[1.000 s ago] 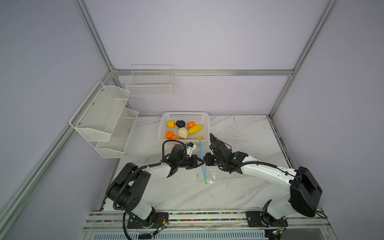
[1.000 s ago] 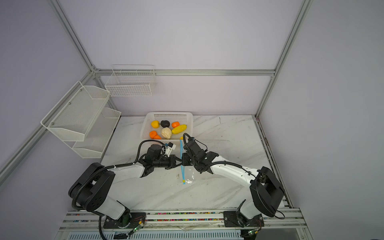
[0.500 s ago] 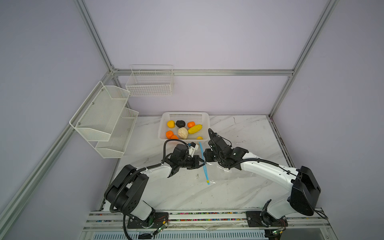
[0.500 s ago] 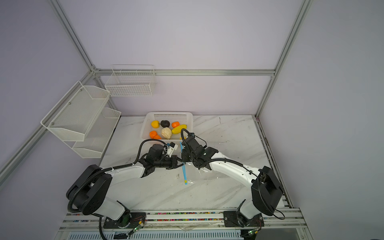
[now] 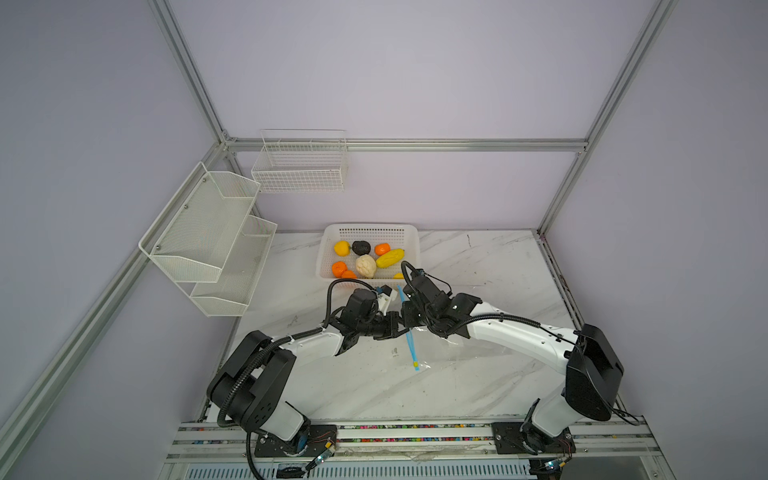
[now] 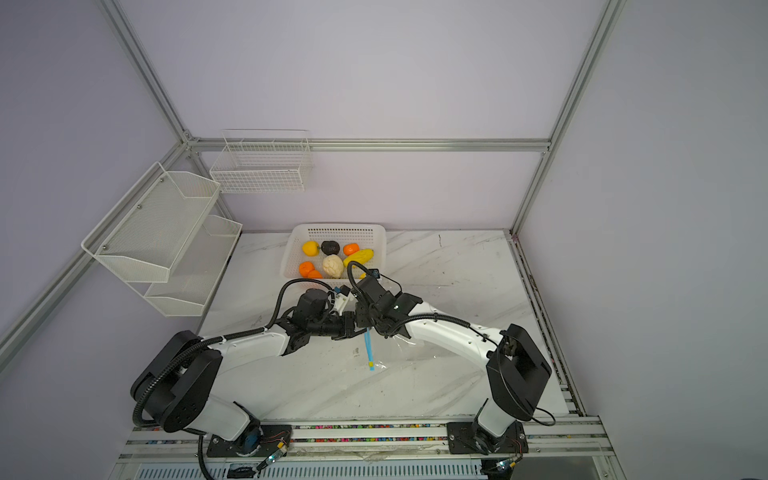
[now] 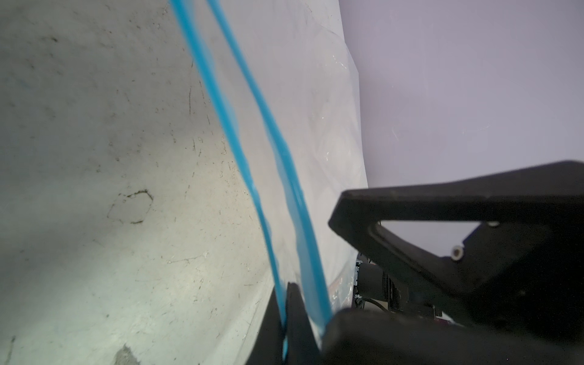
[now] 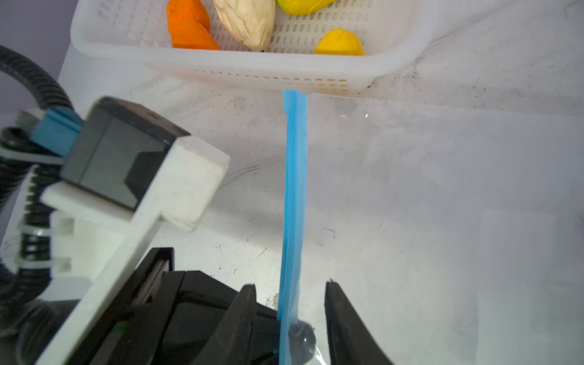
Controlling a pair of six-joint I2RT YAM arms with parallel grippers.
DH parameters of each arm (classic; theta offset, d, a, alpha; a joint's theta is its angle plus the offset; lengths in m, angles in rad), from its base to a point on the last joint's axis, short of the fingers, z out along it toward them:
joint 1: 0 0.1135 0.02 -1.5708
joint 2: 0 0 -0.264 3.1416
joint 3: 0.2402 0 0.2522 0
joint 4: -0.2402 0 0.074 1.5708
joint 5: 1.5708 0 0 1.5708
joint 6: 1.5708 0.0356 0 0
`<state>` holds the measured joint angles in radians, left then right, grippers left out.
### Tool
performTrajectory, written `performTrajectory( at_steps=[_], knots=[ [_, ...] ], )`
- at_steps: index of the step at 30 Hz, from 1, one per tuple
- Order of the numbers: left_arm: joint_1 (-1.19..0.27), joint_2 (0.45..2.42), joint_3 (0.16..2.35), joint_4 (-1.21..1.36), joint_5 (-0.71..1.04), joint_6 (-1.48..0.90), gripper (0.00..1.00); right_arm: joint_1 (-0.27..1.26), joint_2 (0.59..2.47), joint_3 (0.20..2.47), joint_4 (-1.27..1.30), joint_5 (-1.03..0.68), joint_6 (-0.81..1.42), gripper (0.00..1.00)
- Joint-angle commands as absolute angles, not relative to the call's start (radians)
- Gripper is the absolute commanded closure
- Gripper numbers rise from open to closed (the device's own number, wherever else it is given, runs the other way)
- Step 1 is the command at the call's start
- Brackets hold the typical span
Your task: Place the food in the zip-top bag and seal the zipper
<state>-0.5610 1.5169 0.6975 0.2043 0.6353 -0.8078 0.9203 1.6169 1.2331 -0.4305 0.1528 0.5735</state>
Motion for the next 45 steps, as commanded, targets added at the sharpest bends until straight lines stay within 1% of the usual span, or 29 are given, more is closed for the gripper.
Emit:
performTrajectory(
  at_steps=[1,12,25,34,43,45],
  knots=[
    [-0.567,1.475,0.769,0.221,0.632,-0.784,1.00,0.928,1.619,1.252,-0.482,0.206,0.579,0.63],
    [-0.569,1.477,0.767,0.221,0.630,-0.782,1.00,0.947,1.631,1.265,-0.516,0.244,0.583,0.74],
    [-0.569,1.464,0.763,0.219,0.621,-0.779,1.00,1.004,1.722,1.336,-0.639,0.361,0.601,0.78],
    [-0.569,1.460,0.756,0.217,0.613,-0.778,1.00,1.020,1.736,1.345,-0.651,0.371,0.611,0.79],
    [-0.569,1.459,0.749,0.219,0.600,-0.781,1.00,1.022,1.728,1.364,-0.678,0.397,0.618,0.99],
    [-0.569,1.460,0.747,0.220,0.598,-0.783,1.00,1.022,1.724,1.371,-0.688,0.402,0.617,1.00]
  ],
)
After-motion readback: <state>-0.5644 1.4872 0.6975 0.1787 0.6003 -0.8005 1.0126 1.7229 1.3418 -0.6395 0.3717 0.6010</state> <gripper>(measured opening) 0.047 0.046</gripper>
